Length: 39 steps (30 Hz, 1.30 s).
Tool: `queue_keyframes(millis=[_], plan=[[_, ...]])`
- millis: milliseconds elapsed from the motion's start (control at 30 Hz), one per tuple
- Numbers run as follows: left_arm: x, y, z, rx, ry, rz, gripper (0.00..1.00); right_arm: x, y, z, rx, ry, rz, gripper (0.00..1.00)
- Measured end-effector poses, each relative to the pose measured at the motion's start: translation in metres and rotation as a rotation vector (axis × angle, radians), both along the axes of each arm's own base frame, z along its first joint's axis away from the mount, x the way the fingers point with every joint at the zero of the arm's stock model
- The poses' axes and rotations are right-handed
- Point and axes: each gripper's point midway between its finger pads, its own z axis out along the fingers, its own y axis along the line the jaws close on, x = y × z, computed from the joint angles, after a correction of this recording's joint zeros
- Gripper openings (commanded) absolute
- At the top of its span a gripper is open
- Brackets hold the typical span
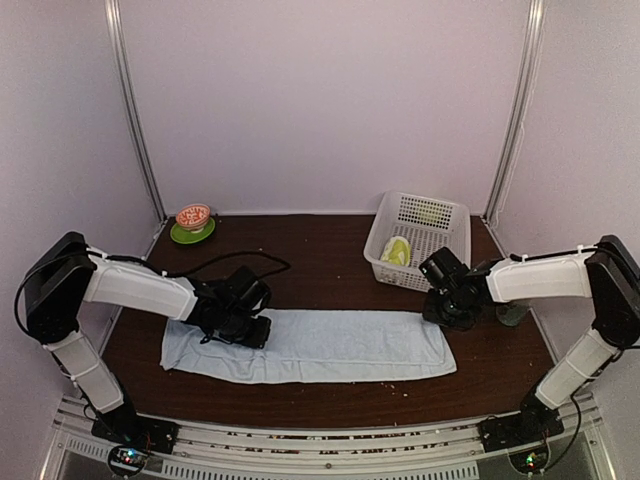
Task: Roll the towels
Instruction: Smooth out the towel at the center of the board.
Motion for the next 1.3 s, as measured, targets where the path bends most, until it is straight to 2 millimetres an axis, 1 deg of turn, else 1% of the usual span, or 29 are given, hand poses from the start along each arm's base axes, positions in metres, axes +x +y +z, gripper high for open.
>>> queue_keyframes(millis=[100, 233, 333, 433, 500, 533, 567, 600, 667, 700, 800, 933, 1000, 1067, 1133, 1200, 1267, 1300], plan=[[-0.001, 0.000, 0.000, -0.010, -0.005, 0.002, 0.00, 0.002, -0.004, 0.005, 0.014, -0.021, -0.033, 0.00], [-0.001, 0.000, 0.000, -0.022, -0.012, 0.007, 0.00, 0.002, -0.019, 0.013, 0.055, -0.051, -0.110, 0.00], [-0.001, 0.000, 0.000, -0.029, -0.015, 0.010, 0.00, -0.001, -0.029, 0.010, 0.078, -0.051, -0.161, 0.00], [-0.001, -0.001, 0.000, -0.038, -0.017, 0.012, 0.00, -0.005, -0.034, 0.004, 0.097, -0.037, -0.197, 0.01], [-0.001, -0.001, 0.000, -0.044, -0.018, 0.012, 0.00, -0.007, -0.036, -0.001, 0.112, -0.028, -0.216, 0.18], [-0.001, -0.002, 0.000, -0.046, -0.018, 0.011, 0.05, -0.008, -0.038, -0.003, 0.121, -0.022, -0.224, 0.26], [-0.001, -0.002, 0.000, -0.048, -0.018, 0.010, 0.14, -0.009, -0.039, -0.005, 0.125, -0.017, -0.232, 0.35], [-0.001, -0.002, 0.000, -0.050, -0.017, 0.011, 0.24, -0.009, -0.041, -0.006, 0.124, -0.012, -0.231, 0.40], [-0.002, -0.005, 0.001, -0.061, -0.015, 0.001, 0.43, -0.008, -0.040, -0.003, 0.129, -0.016, -0.223, 0.47], [-0.002, -0.007, 0.003, -0.071, -0.012, 0.001, 0.49, -0.008, -0.039, -0.001, 0.130, -0.021, -0.209, 0.49], [-0.008, -0.008, 0.005, -0.076, 0.003, -0.023, 0.63, -0.006, -0.036, 0.015, 0.147, -0.053, -0.172, 0.51], [-0.017, -0.003, 0.009, -0.054, 0.042, -0.036, 0.73, -0.006, -0.030, 0.044, 0.162, -0.100, -0.102, 0.51], [-0.021, 0.000, 0.015, -0.043, 0.054, -0.038, 0.77, -0.009, -0.026, 0.055, 0.165, -0.118, -0.063, 0.51], [-0.024, 0.004, 0.027, -0.048, 0.049, -0.036, 0.79, -0.019, -0.020, 0.064, 0.166, -0.121, -0.011, 0.50], [-0.026, 0.008, 0.044, -0.067, 0.031, -0.021, 0.79, -0.029, -0.013, 0.070, 0.176, -0.124, 0.039, 0.50], [-0.027, 0.016, 0.066, -0.093, -0.008, 0.014, 0.80, -0.042, -0.007, 0.067, 0.193, -0.120, 0.081, 0.49], [-0.028, 0.030, 0.086, -0.113, -0.053, 0.069, 0.81, -0.059, -0.005, 0.055, 0.198, -0.092, 0.114, 0.49], [-0.029, 0.039, 0.092, -0.116, -0.072, 0.103, 0.81, -0.067, -0.005, 0.047, 0.199, -0.072, 0.126, 0.49]])
